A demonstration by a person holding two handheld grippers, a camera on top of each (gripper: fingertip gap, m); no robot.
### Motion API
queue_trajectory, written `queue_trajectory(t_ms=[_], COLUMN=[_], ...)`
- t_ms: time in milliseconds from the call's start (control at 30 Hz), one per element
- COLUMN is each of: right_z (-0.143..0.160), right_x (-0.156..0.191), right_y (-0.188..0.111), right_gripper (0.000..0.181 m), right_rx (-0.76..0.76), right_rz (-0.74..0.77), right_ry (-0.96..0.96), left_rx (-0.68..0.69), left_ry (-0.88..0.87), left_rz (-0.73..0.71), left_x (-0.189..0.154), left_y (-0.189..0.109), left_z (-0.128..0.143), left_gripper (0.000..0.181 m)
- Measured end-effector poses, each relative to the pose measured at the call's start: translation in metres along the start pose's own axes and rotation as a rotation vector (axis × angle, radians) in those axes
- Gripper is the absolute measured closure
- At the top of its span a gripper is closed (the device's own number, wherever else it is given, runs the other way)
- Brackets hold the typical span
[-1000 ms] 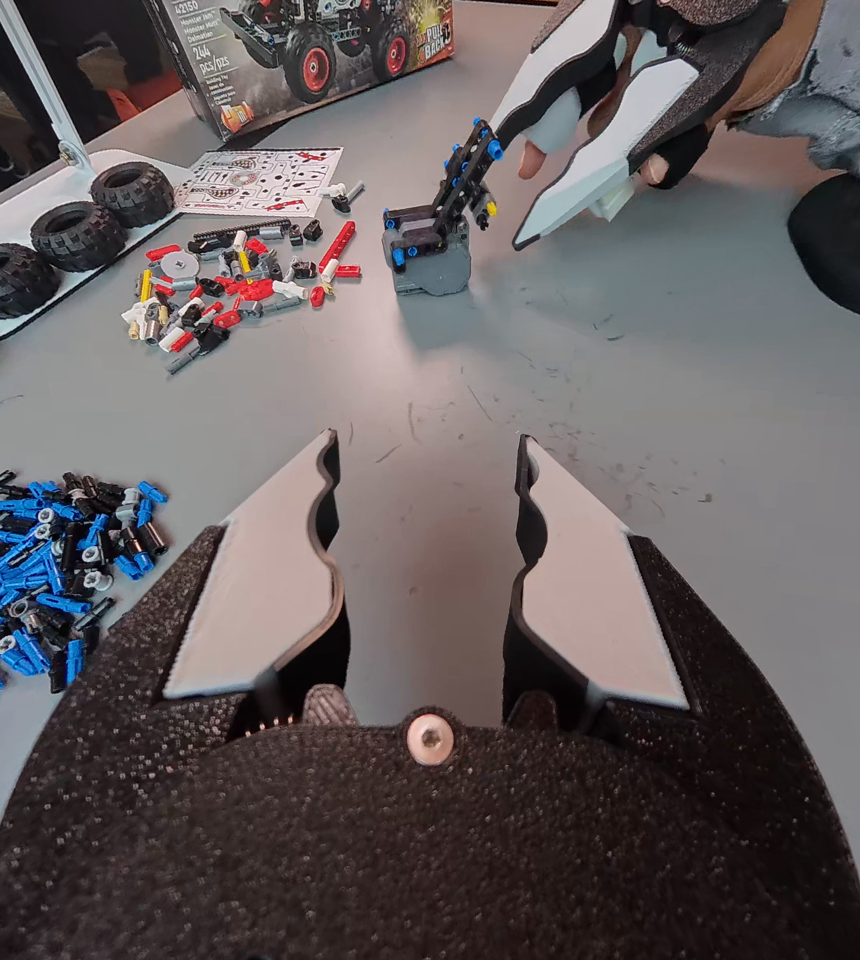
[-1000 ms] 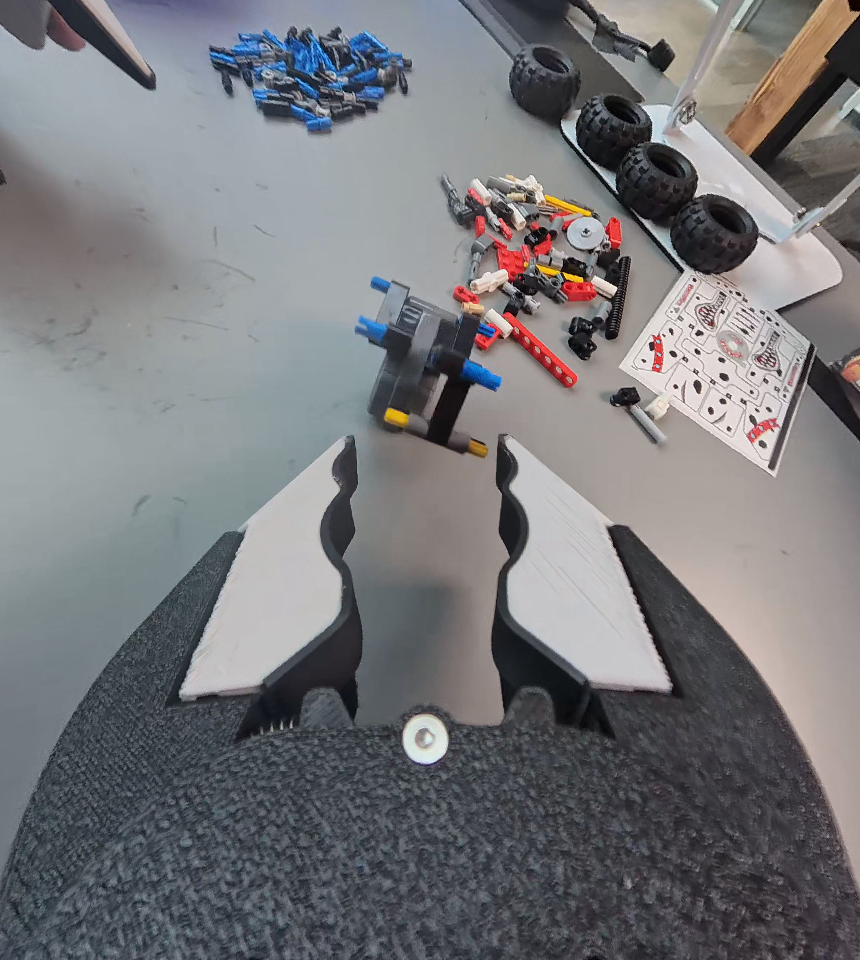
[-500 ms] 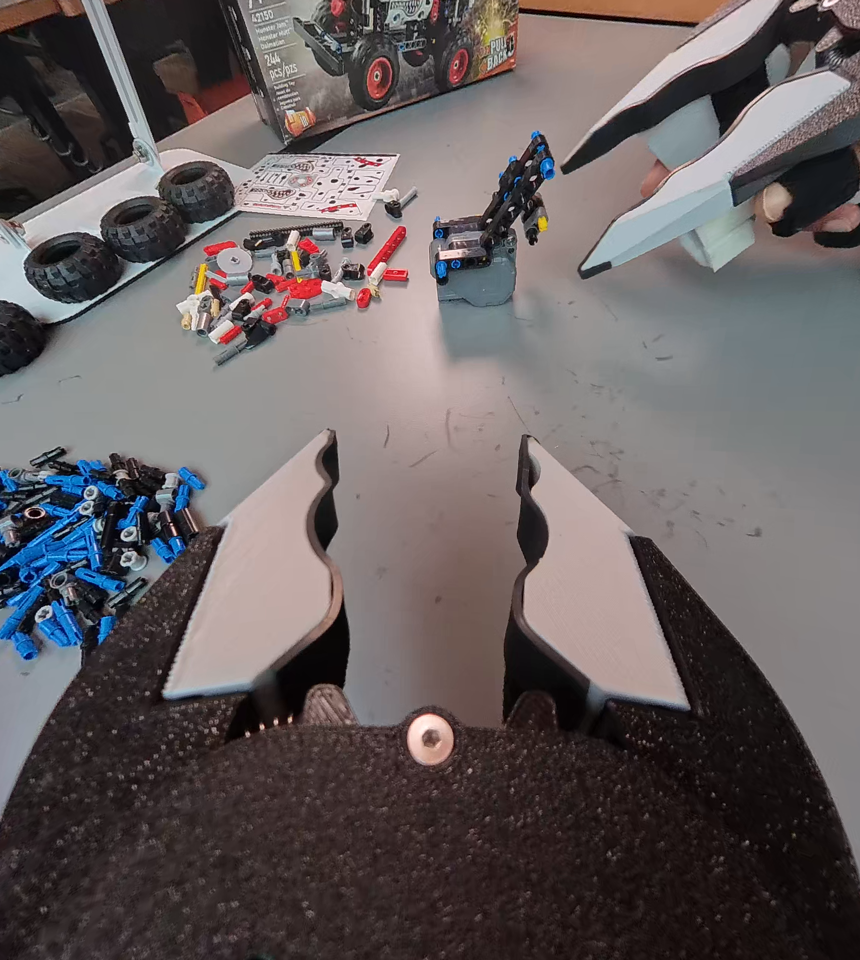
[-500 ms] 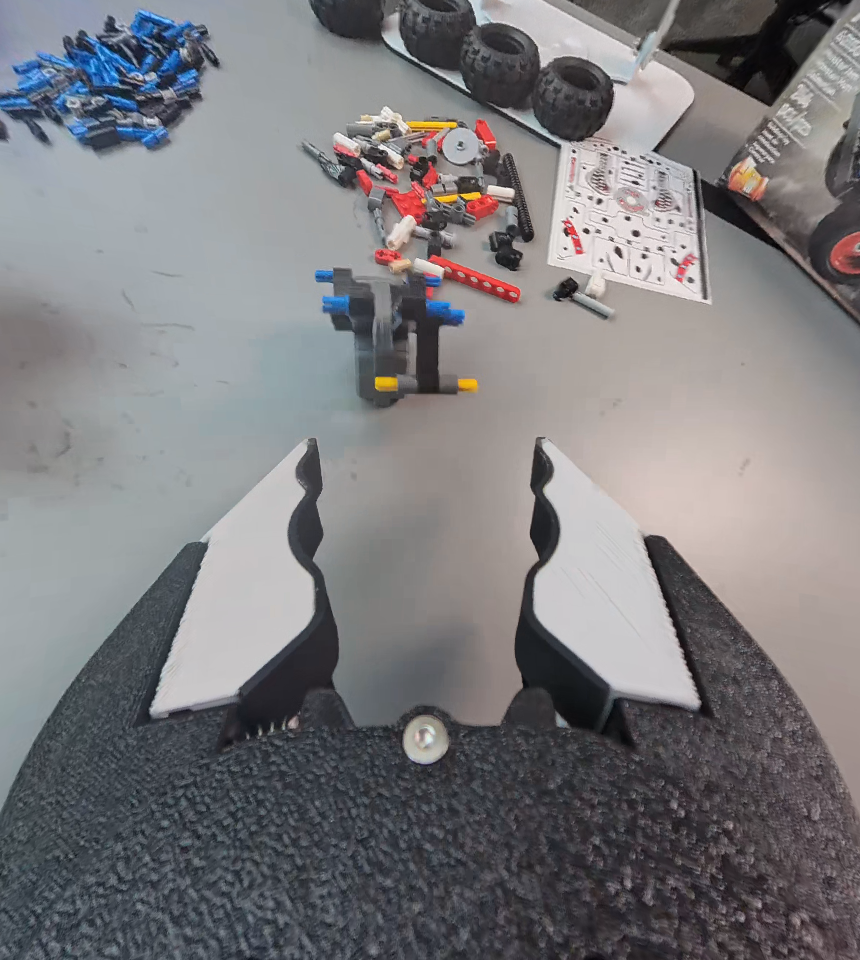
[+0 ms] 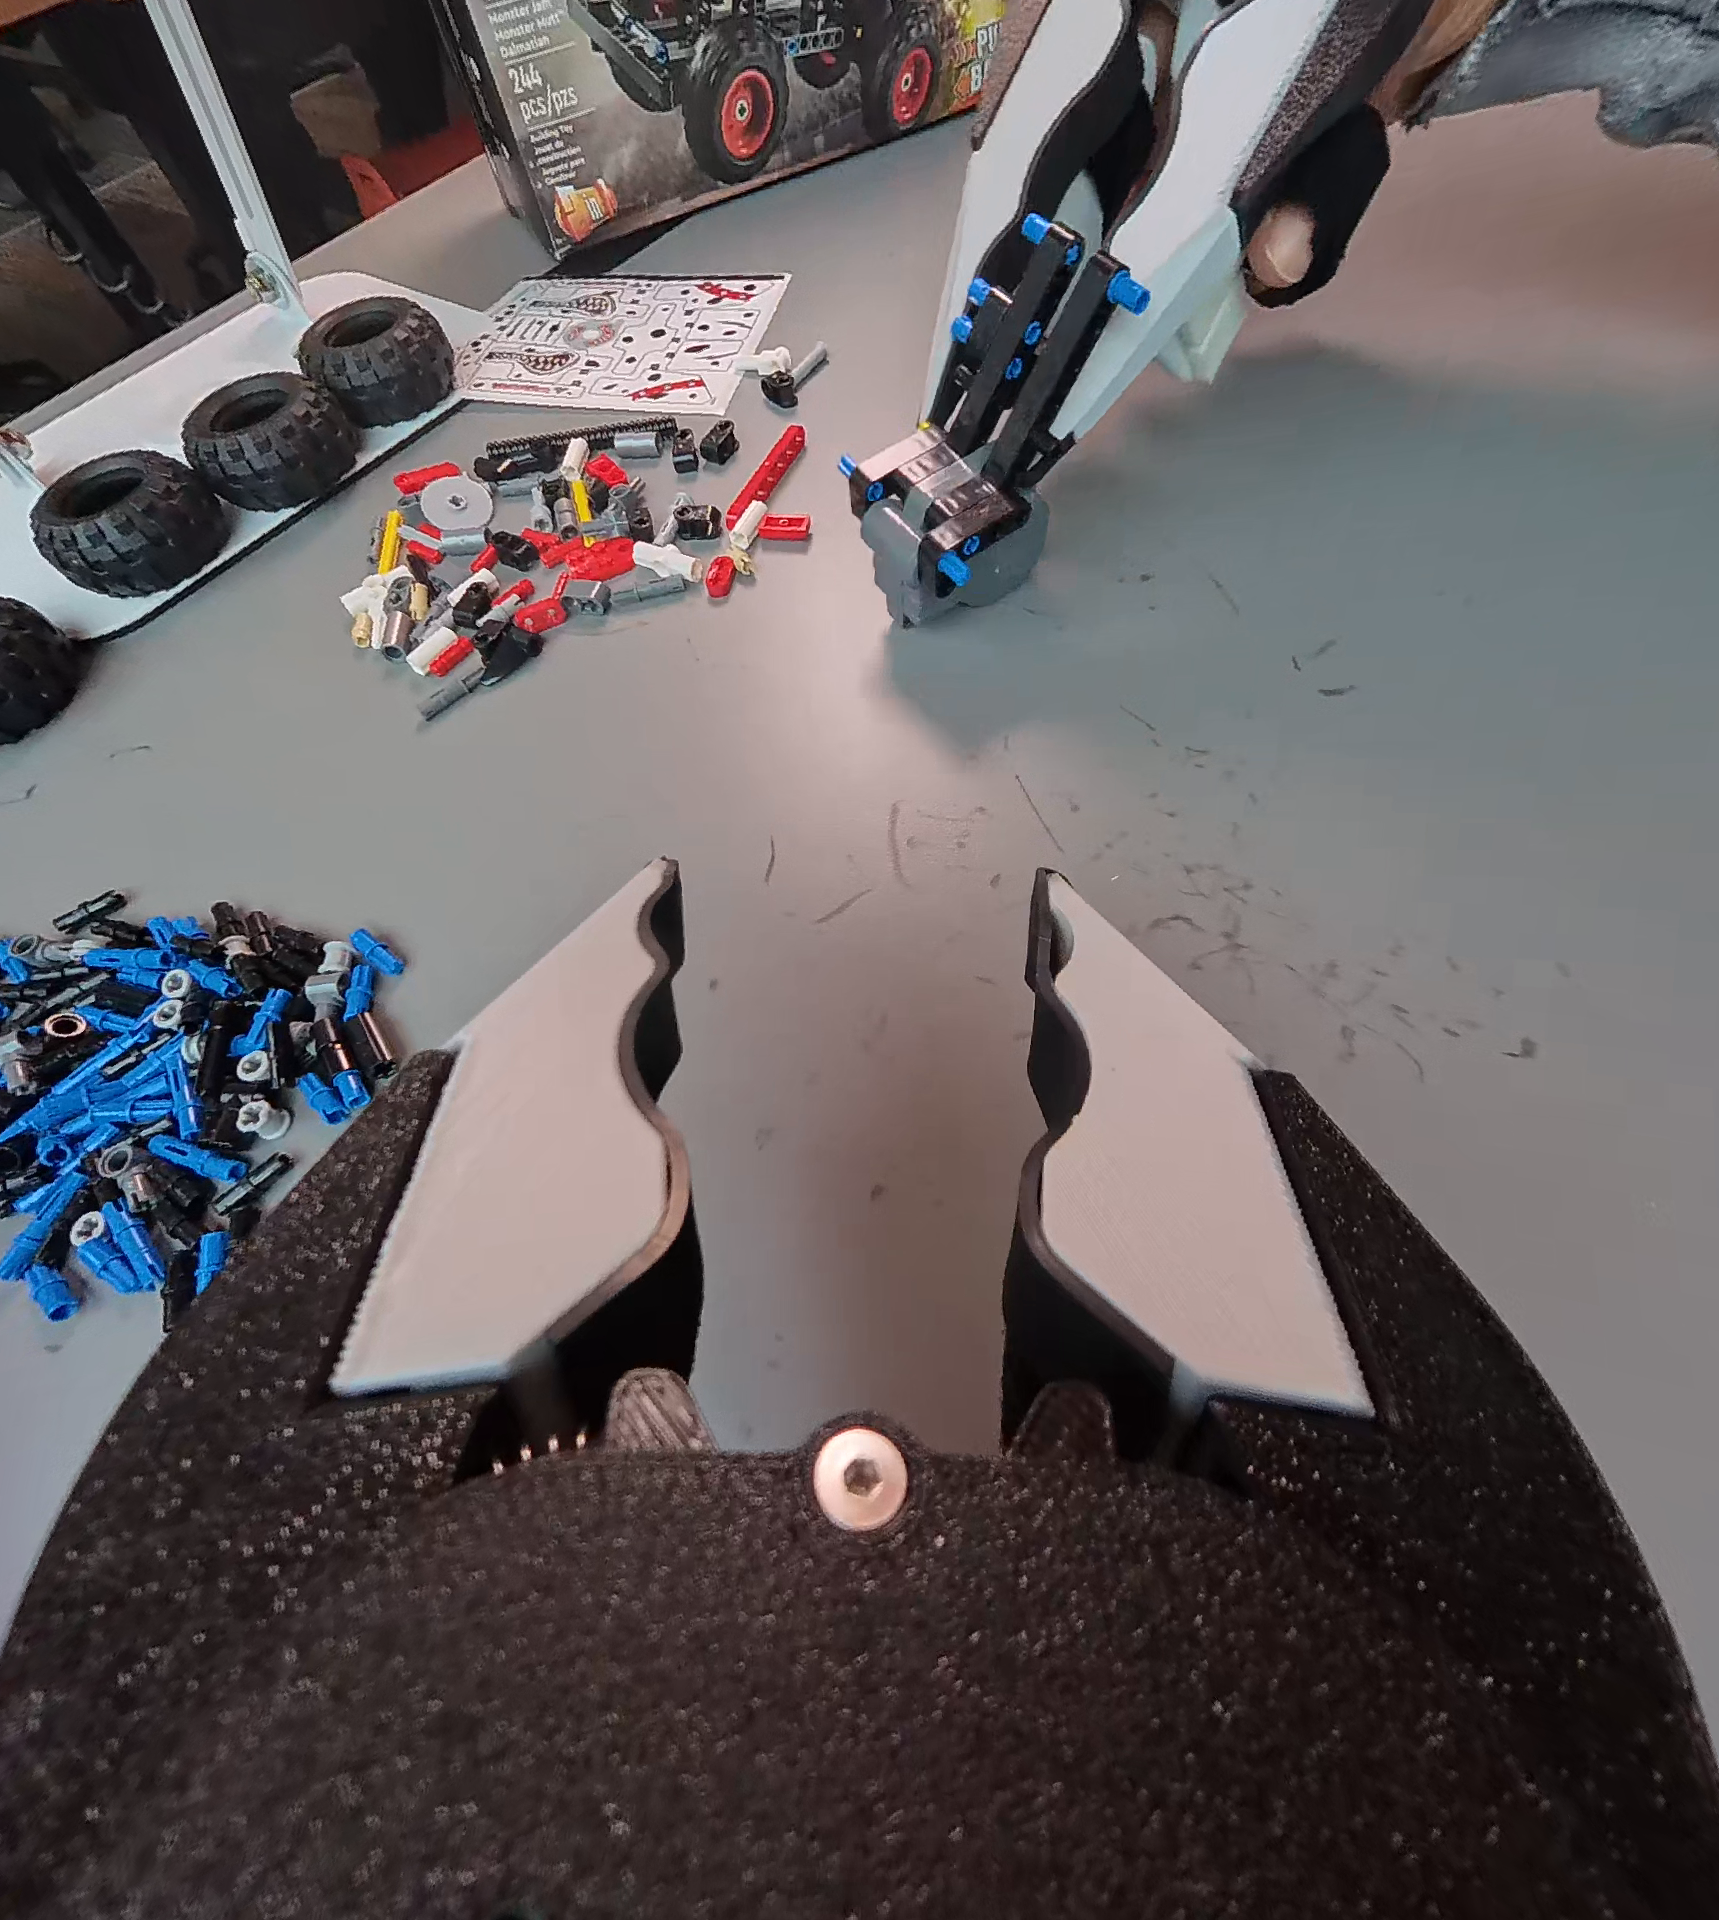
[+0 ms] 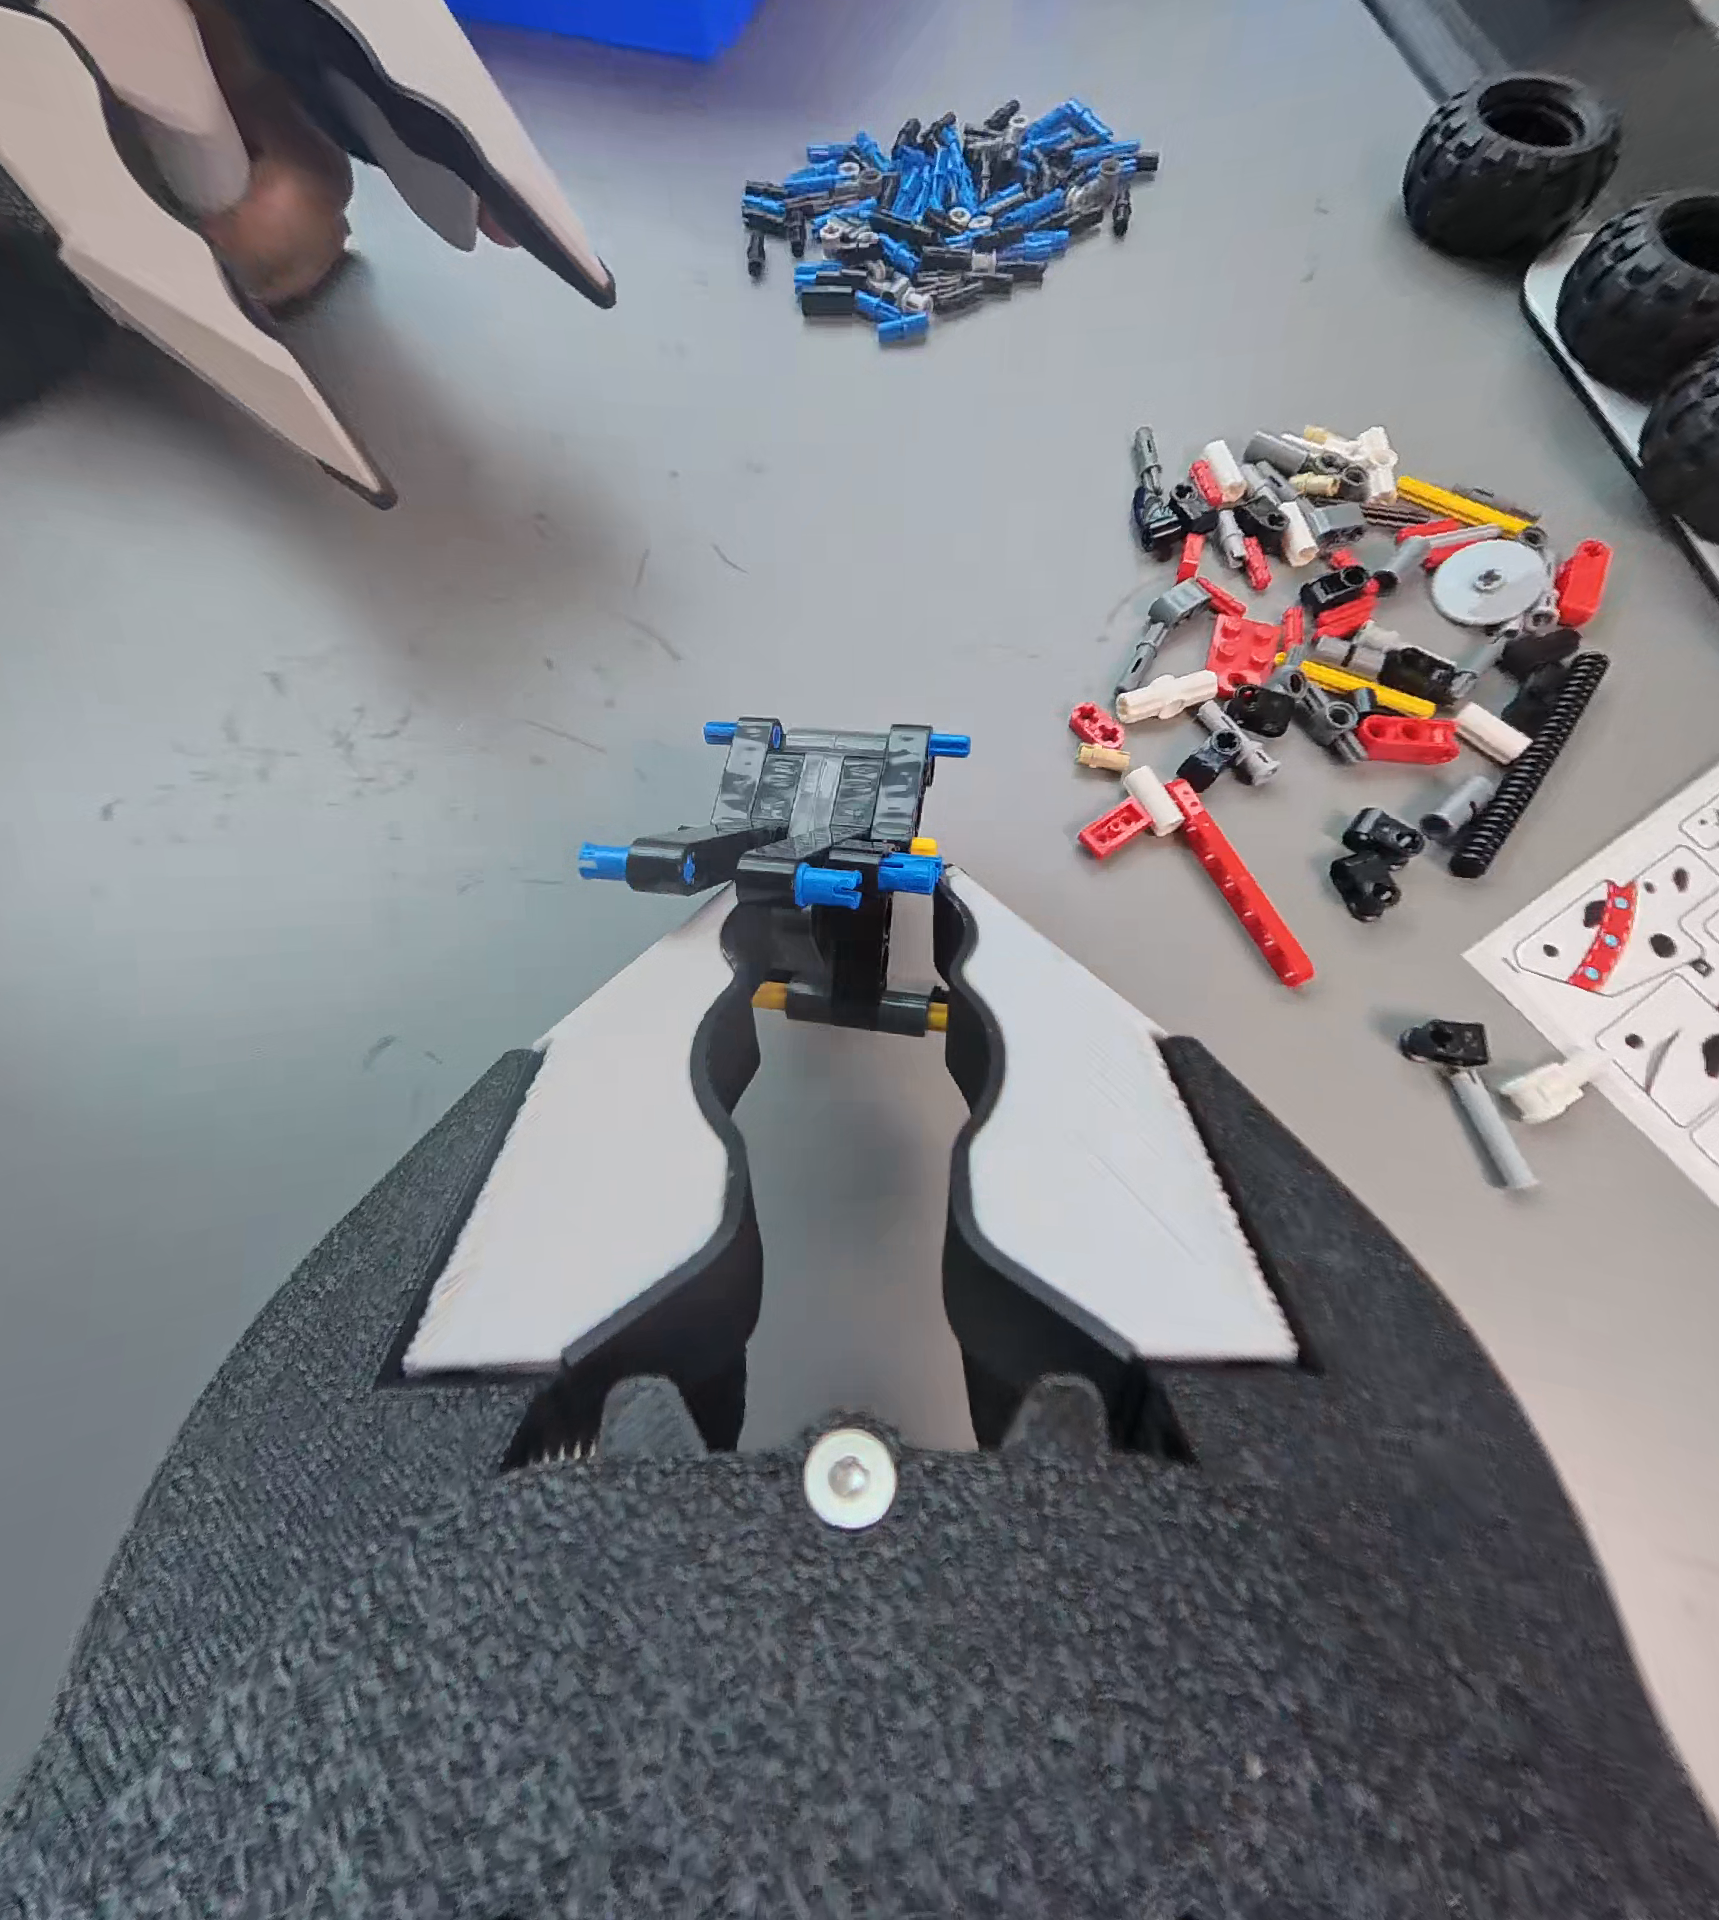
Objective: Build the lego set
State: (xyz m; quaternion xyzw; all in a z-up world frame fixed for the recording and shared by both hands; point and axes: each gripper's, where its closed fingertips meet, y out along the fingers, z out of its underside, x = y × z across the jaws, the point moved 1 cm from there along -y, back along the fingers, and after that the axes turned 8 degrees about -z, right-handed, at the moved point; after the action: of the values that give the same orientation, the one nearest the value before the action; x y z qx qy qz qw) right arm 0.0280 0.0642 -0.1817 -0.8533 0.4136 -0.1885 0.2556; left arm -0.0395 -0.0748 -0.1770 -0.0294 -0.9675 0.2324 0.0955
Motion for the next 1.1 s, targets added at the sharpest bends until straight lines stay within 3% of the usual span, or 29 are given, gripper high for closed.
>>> queue_trajectory(t_ms=[167, 267, 333, 400, 533, 667, 767, 867, 1000, 1100], right_z=[-0.007, -0.010, -0.013, -0.019, -0.029, -0.050, -0.071, -0.095, -0.127, -0.145], right_x=[-0.001, -0.009, -0.014, -0.018, -0.019, -0.029, -0.068, -0.116, -0.192, -0.246], right_y=[0.014, 0.017, 0.013, 0.004, -0.026, -0.068, -0.105, -0.131, -0.145, -0.149], right_gripper=[0.150, 0.148, 0.137, 0.124, 0.114, 0.119, 0.147, 0.165, 0.162, 0.136], right_rx=[-0.014, 0.004, 0.008, -0.015, -0.091, -0.272, -0.397, -0.445, -0.416, -0.435], right_rz=[-0.131, -0.122, -0.086, -0.042, 0.088, 0.277, 0.560, 0.786, 0.969, 1.023], right_ry=[0.013, 0.008, -0.008, 0.004, -0.036, -0.044, -0.009, 0.037, 0.081, 0.144], left_rx=[0.000, 0.000, -0.006, -0.012, -0.041, -0.163, -0.265, -0.306, -0.305, -0.295], left_ry=[-0.001, -0.008, -0.011, -0.013, -0.025, -0.089, -0.105, -0.055, -0.014, -0.001], left_rz=[0.002, 0.004, 0.005, 0.006, -0.006, -0.033, -0.092, -0.165, -0.244, -0.338], left_x=[0.000, 0.000, 0.001, 0.001, 0.004, 0.017, 0.039, 0.067, 0.117, 0.170], left_y=[0.000, 0.000, -0.001, -0.002, -0.005, -0.016, -0.019, -0.009, 0.027, 0.061], left_z=[0.000, 0.000, -0.001, -0.001, -0.006, -0.032, -0.063, -0.095, -0.142, -0.175], left_gripper=[0.115, 0.115, 0.115, 0.115, 0.115, 0.119, 0.124, 0.125, 0.128, 0.130])
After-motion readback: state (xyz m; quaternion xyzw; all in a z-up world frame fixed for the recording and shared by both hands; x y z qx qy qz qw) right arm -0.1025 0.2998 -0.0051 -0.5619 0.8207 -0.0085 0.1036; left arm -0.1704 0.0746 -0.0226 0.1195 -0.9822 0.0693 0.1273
